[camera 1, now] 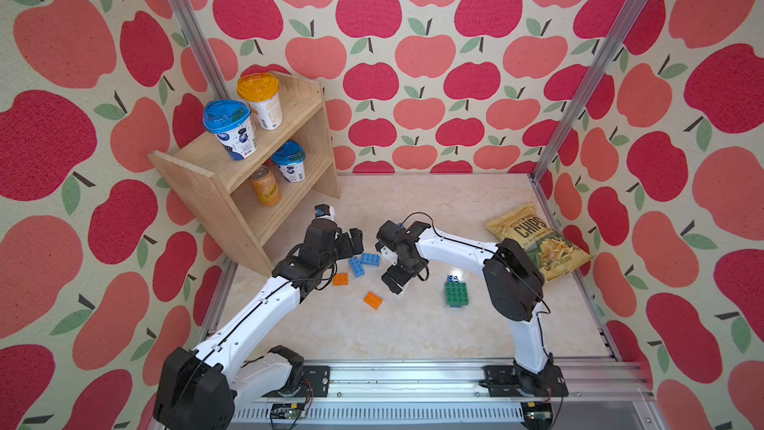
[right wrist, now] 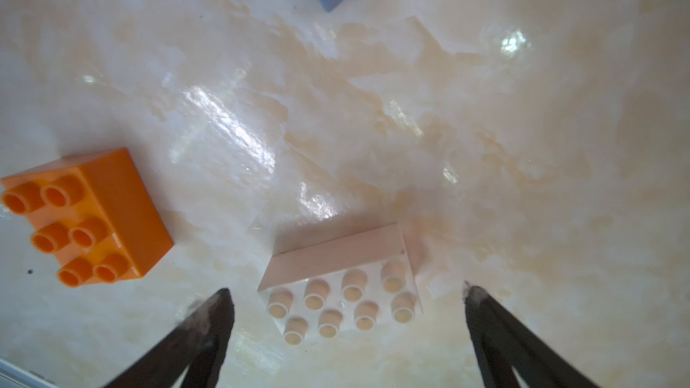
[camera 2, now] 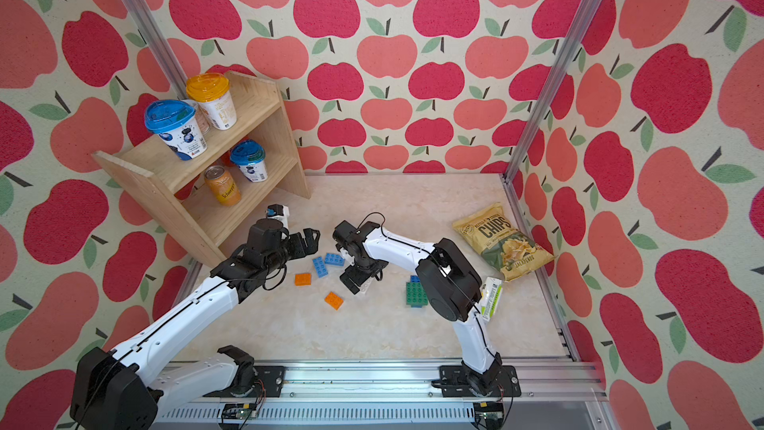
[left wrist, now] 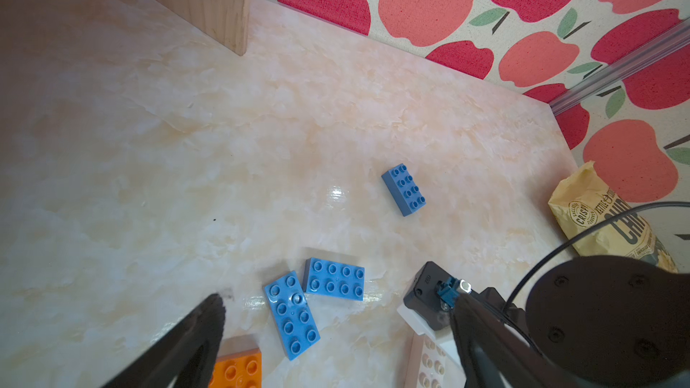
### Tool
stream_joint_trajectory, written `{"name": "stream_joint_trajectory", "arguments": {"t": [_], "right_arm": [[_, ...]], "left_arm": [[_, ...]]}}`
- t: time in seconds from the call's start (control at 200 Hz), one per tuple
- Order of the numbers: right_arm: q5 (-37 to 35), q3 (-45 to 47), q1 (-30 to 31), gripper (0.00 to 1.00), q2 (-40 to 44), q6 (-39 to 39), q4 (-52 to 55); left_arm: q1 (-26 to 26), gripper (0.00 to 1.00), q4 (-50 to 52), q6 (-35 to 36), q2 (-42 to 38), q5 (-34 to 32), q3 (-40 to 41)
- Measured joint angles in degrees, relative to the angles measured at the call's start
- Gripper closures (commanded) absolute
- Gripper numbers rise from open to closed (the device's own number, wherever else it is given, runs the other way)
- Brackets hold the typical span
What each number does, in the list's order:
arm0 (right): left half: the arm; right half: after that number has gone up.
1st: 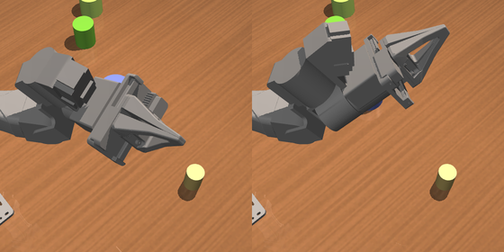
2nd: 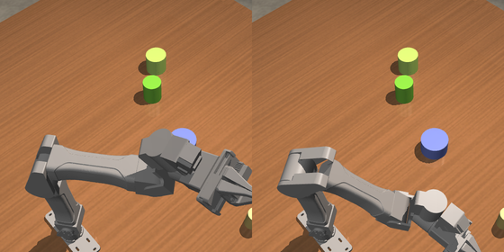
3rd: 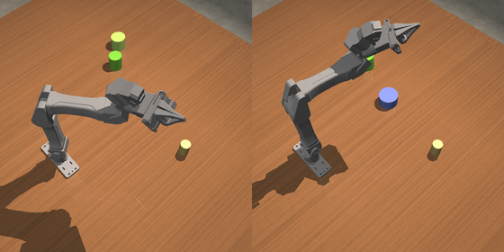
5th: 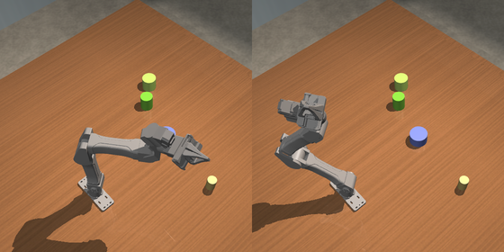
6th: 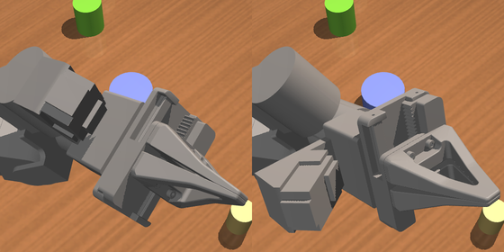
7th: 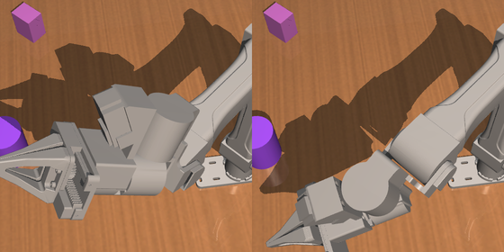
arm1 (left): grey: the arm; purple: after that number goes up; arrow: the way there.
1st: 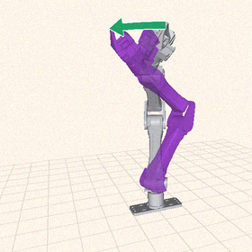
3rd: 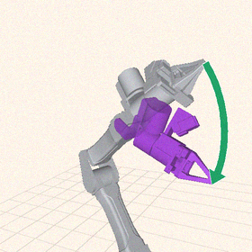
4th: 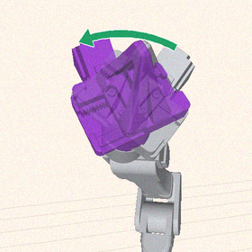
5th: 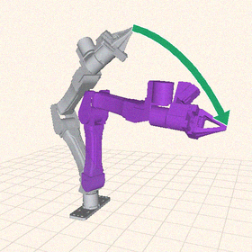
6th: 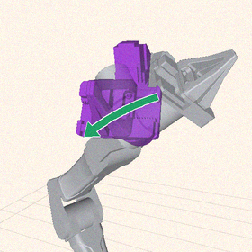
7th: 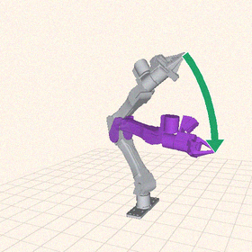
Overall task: Assemble a rectangle with lego
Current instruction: Pick up the lego brick from the center of the board.
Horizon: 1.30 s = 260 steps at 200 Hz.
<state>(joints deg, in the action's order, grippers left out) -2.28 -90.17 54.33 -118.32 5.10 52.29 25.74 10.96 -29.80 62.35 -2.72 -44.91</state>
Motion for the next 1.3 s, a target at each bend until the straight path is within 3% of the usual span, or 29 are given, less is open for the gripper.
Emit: {"name": "stream_joint_trajectory", "arguments": {"t": [0.145,0.36,0.545,0.685,0.885,1.131,1.301], "right_arm": [[-0.17,0.22,-0.02,0.05,-1.33,-0.15,0.35],[0.11,0.57,-0.98,0.21,-1.95,1.31,0.09],[0.74,0.57,-2.38,0.29,-1.97,3.34,-0.59],[0.68,0.46,-2.56,0.41,-2.10,5.14,-0.79],[0.26,0.13,-2.97,0.68,-2.25,11.41,-1.03],[-2.71,0.13,-4.20,0.68,-0.94,22.32,-1.64],[-6.01,3.10,-5.55,0.68,6.08,28.35,-2.49]], "left_arm": [[0.00,0.03,-0.07,-0.70,-1.05,-0.02,0.09],[0.00,0.03,-0.02,-0.76,-1.20,0.00,0.83],[-0.04,0.03,-0.04,-0.76,-1.22,0.00,0.83],[-0.11,0.03,-0.04,-0.76,-1.22,-0.02,0.83],[-0.22,0.03,-0.04,-0.76,-1.22,-0.02,0.83],[-0.22,0.03,-0.04,-0.76,-1.22,0.09,0.83],[-0.22,0.03,-0.07,-0.74,-1.22,0.26,0.83]]}}
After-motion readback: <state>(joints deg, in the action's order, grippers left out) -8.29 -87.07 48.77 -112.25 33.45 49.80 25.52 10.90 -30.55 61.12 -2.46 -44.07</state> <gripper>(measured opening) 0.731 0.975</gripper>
